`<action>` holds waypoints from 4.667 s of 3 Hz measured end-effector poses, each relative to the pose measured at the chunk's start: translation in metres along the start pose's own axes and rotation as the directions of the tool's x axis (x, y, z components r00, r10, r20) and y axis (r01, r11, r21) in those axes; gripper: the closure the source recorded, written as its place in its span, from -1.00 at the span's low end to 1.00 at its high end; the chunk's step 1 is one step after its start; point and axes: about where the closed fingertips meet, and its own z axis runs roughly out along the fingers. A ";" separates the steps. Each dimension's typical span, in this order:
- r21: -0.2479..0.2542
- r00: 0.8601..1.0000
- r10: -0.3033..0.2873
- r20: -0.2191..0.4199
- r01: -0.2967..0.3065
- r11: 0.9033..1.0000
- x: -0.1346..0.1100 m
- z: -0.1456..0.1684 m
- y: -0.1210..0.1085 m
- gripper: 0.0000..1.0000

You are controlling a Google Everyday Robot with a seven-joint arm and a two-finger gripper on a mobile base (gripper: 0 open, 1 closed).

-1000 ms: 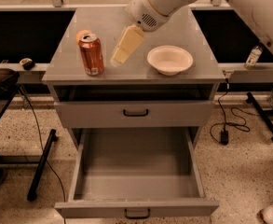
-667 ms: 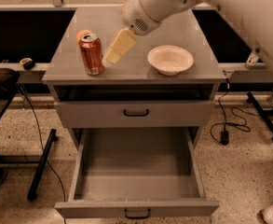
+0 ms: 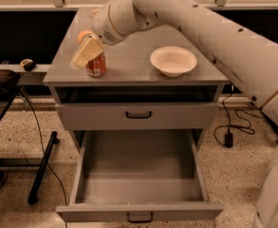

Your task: Place coke can into middle drawer

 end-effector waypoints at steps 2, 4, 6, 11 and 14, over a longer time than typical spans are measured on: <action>-0.047 0.992 0.112 0.049 -0.110 0.993 0.007 0.045 0.012 -0.64; -0.047 0.992 0.112 0.049 -0.110 0.993 0.001 0.041 0.010 -0.23; -0.047 0.992 0.112 0.049 -0.110 0.993 0.001 0.041 0.010 -1.00; -0.102 0.957 0.260 0.124 -0.249 0.963 0.034 0.054 0.028 -0.17; -0.180 0.850 0.350 0.393 -0.303 0.936 0.035 0.016 0.057 1.00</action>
Offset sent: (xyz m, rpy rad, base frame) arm 0.0273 0.0511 -0.0890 0.1938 0.2327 -0.0762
